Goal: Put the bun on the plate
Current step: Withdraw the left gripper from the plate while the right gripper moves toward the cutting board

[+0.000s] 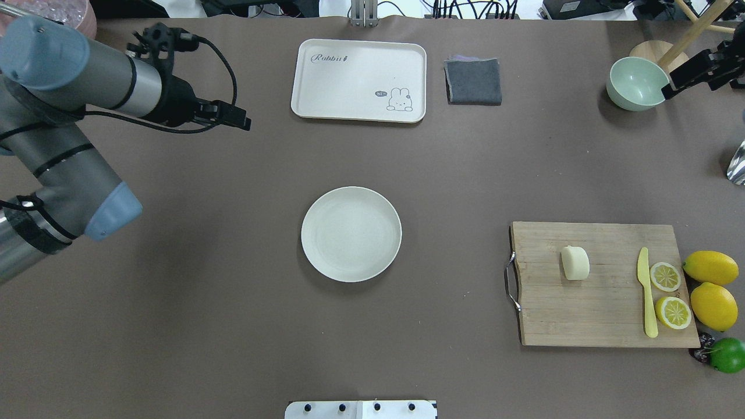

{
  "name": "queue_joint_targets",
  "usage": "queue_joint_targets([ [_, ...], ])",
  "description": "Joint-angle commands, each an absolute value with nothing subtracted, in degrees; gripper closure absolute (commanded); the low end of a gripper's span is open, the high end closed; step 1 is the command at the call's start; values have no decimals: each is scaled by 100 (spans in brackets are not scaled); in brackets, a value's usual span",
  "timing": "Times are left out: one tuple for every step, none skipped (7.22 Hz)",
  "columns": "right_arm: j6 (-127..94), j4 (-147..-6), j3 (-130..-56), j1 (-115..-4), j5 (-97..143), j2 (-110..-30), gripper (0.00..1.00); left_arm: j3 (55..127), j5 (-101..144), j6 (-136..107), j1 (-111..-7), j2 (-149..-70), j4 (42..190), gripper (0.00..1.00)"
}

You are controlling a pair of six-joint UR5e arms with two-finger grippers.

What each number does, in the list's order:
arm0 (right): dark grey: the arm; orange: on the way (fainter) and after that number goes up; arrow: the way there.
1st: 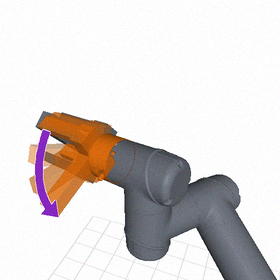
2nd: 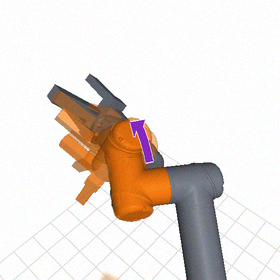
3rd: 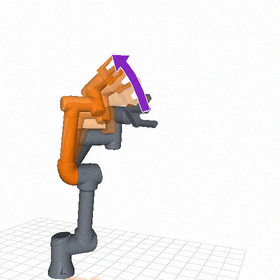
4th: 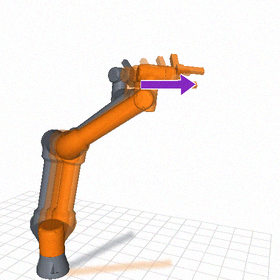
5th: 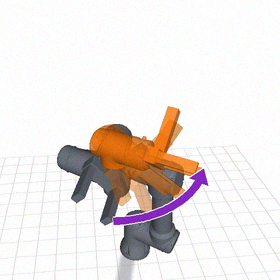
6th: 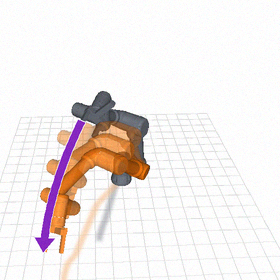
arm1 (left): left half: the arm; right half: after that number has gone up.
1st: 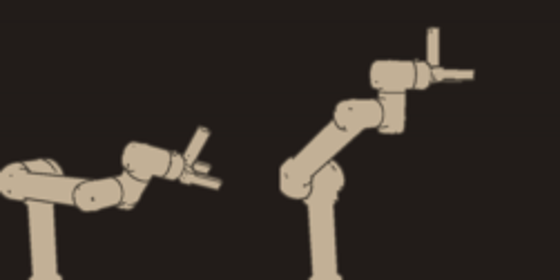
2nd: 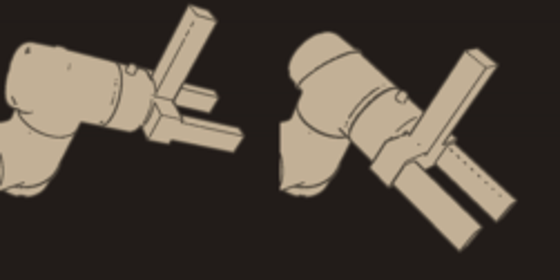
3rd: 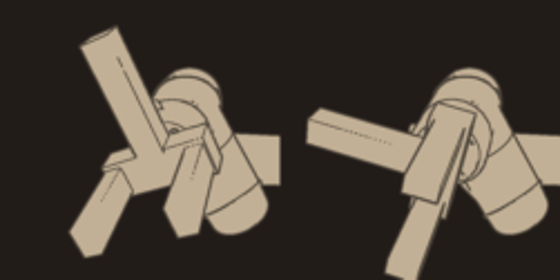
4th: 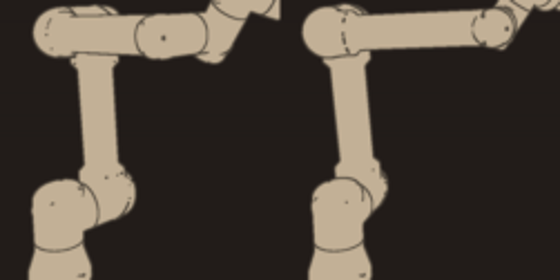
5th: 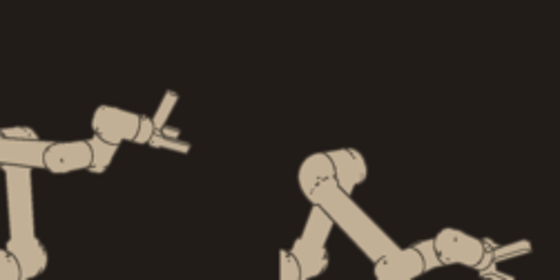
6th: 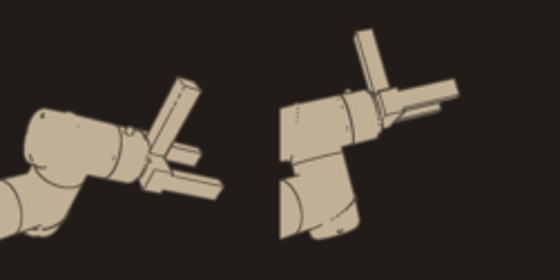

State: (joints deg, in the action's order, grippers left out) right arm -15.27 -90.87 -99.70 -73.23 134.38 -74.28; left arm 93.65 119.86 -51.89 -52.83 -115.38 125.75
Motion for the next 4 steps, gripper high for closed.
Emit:
queue_joint_targets([
  [-2281,-9079,-10228,-6840,13438,-7523,0,8993,12373,-4581,-6193,-11514,12568,2],
  [-2581,-9079,-10483,-6603,13438,-7845,0,8835,12401,-4179,-6440,-11514,12577,2],
  [-2697,-9079,-10685,-6409,13438,-8084,0,8763,12401,-3966,-6521,-11505,12568,2],
  [-2924,-9070,-10783,-6050,13430,-8173,0,8745,12384,-3946,-6521,-11505,12594,2],
])
